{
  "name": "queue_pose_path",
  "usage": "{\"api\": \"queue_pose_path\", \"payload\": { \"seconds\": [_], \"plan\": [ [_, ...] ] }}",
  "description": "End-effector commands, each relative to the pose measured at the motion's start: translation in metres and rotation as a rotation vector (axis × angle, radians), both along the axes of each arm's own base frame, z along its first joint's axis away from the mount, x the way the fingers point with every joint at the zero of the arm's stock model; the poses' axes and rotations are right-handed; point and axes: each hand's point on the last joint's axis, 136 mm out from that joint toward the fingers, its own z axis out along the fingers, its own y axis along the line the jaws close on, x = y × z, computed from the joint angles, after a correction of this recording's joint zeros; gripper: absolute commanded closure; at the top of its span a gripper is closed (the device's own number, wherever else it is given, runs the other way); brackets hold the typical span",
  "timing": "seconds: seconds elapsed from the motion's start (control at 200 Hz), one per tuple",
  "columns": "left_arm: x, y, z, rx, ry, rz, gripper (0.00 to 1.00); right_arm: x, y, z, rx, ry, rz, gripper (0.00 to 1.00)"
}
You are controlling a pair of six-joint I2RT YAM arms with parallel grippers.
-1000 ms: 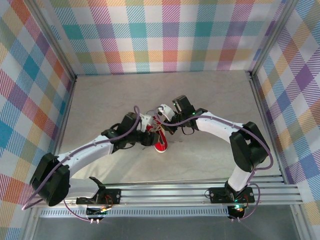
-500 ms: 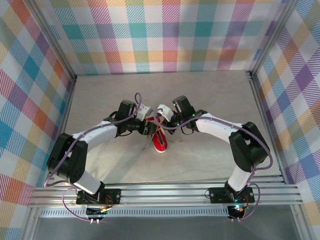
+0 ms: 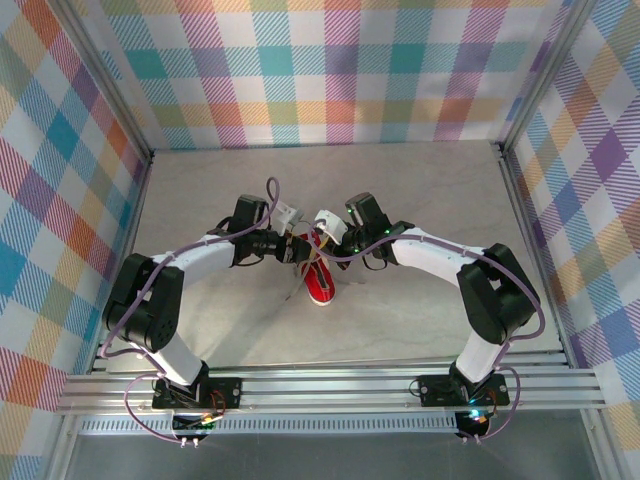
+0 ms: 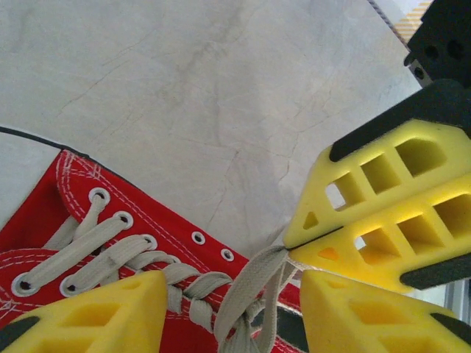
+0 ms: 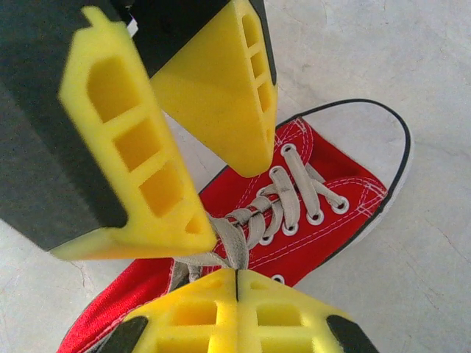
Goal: Tie the shoes
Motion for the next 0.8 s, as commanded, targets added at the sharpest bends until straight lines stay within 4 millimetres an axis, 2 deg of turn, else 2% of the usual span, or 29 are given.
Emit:
{"api": "queue_pose_path", "payload": {
  "seconds": [0.0,0.17,0.345,0.525,0.795],
  "plan": [
    [-0.002,-0.003,0.005,-0.031,-0.013,-0.044,0.47,-0.001,0.006,0.007,0.019,-0.034,0.032,1.00],
    [-0.004,-0.002,-0.004,-0.016,0.014,-0.048,0.48,-0.001,0.005,0.009,0.024,-0.037,0.031,1.00],
    [-0.006,-0.003,-0.007,-0.021,0.031,-0.060,0.56,-0.001,0.005,0.009,0.022,-0.036,0.030,1.00],
    [-0.008,-0.004,-0.007,-0.025,0.040,-0.070,0.68,-0.001,0.005,0.010,0.023,-0.036,0.029,1.00],
    [-0.011,-0.004,-0.007,-0.030,0.053,-0.077,0.67,-0.002,0.005,0.009,0.023,-0.033,0.029,1.00]
  ]
}}
